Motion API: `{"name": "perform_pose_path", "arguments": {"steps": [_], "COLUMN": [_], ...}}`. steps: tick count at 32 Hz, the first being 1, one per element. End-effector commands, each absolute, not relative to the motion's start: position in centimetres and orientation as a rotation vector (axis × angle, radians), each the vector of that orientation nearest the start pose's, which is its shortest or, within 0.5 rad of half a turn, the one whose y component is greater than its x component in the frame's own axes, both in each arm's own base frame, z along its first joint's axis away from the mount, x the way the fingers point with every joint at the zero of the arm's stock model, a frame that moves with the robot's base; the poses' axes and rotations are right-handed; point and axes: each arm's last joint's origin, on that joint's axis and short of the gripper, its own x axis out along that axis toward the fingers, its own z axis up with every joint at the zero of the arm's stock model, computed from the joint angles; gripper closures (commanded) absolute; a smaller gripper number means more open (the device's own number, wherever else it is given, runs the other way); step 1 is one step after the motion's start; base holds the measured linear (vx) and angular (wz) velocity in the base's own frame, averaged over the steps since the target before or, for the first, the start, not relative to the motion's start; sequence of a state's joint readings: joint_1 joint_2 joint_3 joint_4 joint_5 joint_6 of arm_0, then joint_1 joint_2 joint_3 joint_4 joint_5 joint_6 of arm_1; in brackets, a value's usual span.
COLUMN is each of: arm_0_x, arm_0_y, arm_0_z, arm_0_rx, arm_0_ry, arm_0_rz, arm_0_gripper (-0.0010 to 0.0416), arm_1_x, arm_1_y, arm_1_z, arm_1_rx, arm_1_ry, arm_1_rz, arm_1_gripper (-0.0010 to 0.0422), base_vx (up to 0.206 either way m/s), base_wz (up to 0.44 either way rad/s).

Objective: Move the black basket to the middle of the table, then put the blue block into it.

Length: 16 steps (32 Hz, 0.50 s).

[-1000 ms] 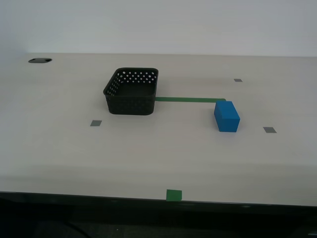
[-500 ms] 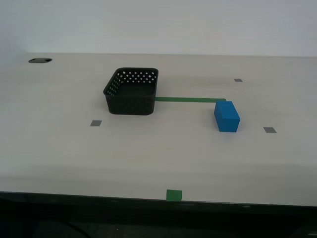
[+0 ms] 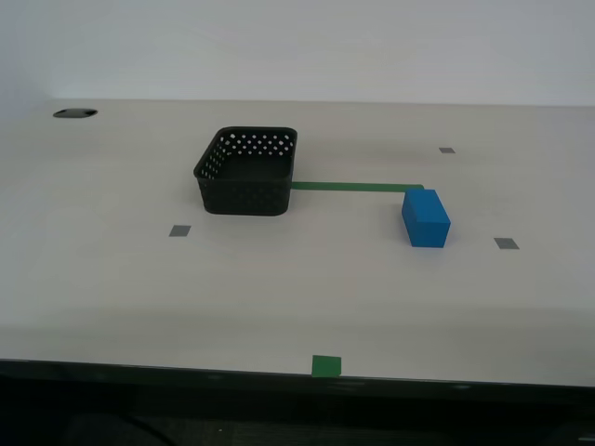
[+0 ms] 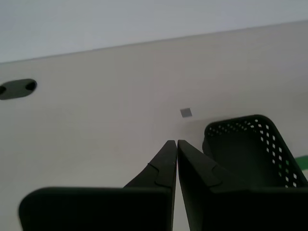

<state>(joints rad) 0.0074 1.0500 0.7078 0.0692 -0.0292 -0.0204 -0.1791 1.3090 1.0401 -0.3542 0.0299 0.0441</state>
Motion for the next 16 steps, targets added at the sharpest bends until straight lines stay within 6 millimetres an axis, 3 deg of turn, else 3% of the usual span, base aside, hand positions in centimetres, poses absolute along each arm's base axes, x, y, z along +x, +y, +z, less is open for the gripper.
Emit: {"name": "perform_pose_path", "arguments": {"steps": [1, 6, 9, 12, 16], "arm_0_x": [23.3, 23.4, 23.7, 24.2, 25.4], "arm_0_y": [0.3, 0.5, 0.5, 0.6, 0.9], "arm_0_z": [31.2, 34.7, 35.5, 35.1, 32.9], "arm_0_rx": [-0.031, 0.003, 0.033, 0.039, 0.082], "arm_0_ry": [0.428, 0.558, 0.577, 0.663, 0.809], "arm_0_rz": [0.049, 0.109, 0.111, 0.116, 0.198], "arm_0_gripper": [0.0404, 0.0404, 0.0404, 0.0404, 0.0404], "arm_1_x": [28.8, 30.6, 31.8, 32.8, 34.4], "arm_1_y": [-5.7, -6.1, -6.3, -6.6, -7.8], "arm_1_z": [28.4, 27.5, 27.2, 26.7, 25.3], "arm_1_rx": [0.131, 0.191, 0.193, 0.195, 0.227], "arm_1_ry": [0.759, 0.902, 0.953, 1.003, 1.114], "arm_1_rz": [-0.239, -0.265, -0.266, -0.272, -0.309], "arm_1_gripper": [0.0412, 0.0412, 0.0412, 0.0412, 0.0412], "base_vx": [0.0, 0.0, 0.0, 0.0, 0.0], "base_wz": [0.0, 0.0, 0.0, 0.0, 0.0]}}
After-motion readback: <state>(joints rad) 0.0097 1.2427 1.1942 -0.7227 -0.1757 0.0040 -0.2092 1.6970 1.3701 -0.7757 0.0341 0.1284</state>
